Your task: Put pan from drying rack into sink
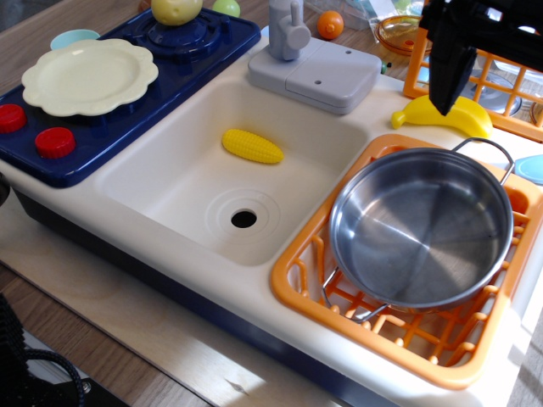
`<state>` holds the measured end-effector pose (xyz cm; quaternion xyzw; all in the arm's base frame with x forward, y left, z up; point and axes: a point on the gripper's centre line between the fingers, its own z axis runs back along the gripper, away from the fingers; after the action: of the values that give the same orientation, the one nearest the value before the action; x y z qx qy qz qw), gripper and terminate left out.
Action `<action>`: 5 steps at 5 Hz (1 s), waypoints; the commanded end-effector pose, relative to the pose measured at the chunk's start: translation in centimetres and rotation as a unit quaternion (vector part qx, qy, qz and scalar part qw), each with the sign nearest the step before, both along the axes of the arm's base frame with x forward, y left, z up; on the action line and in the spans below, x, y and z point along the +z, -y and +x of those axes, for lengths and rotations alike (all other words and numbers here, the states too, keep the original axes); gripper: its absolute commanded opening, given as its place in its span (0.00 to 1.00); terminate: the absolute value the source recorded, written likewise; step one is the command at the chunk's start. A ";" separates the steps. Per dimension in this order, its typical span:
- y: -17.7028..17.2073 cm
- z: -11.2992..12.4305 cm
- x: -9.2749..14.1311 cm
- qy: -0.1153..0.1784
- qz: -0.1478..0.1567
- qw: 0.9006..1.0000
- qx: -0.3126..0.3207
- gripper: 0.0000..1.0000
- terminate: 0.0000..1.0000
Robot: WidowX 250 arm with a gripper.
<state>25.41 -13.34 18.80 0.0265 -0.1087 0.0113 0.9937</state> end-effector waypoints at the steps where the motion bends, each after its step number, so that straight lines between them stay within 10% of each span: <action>1: 0.0 0.0 0.0 0.000 0.000 1.000 0.000 1.00 0.00; 5: 1.9 1.4 -0.5 0.002 -0.003 0.991 0.131 1.00 0.00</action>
<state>26.27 -15.48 16.17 0.0482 -0.0919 0.1471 0.9837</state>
